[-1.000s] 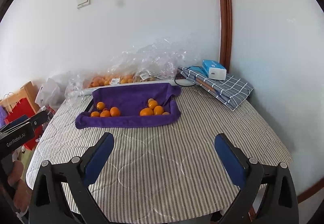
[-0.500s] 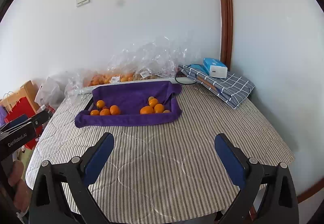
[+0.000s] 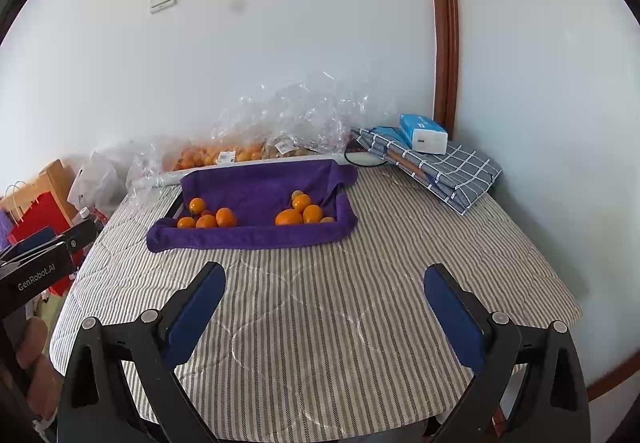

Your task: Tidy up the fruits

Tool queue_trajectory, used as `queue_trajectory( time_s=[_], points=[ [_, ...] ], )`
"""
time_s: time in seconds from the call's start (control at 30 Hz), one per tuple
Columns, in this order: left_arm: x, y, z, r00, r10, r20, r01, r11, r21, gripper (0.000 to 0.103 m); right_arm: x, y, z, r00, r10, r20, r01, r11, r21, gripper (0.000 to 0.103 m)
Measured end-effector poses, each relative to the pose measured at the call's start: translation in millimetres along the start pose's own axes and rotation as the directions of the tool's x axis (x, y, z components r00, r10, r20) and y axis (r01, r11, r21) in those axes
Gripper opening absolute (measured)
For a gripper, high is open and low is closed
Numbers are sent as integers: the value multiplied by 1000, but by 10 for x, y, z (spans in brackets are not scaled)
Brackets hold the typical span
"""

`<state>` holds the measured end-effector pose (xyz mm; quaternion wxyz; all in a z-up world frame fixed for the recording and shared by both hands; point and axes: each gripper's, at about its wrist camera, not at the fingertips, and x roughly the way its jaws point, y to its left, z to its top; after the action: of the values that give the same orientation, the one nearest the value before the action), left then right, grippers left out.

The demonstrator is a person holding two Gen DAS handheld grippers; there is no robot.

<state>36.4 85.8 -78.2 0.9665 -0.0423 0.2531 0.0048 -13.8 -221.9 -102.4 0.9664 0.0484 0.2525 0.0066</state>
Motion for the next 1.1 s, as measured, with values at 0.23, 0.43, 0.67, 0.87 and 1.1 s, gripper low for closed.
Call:
queue_trajectory(
  time_s=[0.23, 0.43, 0.67, 0.87, 1.1],
  points=[
    [7, -3, -4, 1000, 6, -3, -5, 1000, 3, 84, -4, -11, -9, 1000, 1, -1, -1, 1000, 3, 99],
    [1, -5, -10, 1000, 10, -4, -10, 1000, 2, 84, -3, -9, -10, 1000, -1, -2, 1, 1000, 3, 99],
    [-1, -14, -3, 1000, 8, -7, -8, 1000, 1, 84, 3, -7, -21, 1000, -9, -5, 9, 1000, 6, 99],
    [0, -15, -1, 1000, 6, -8, -6, 1000, 0, 84, 4, -16, -24, 1000, -8, -4, 8, 1000, 6, 99],
    [-6, -39, 5, 1000, 5, -4, -5, 1000, 1, 85, 14, -23, -25, 1000, -7, -7, 7, 1000, 9, 99]
  ],
)
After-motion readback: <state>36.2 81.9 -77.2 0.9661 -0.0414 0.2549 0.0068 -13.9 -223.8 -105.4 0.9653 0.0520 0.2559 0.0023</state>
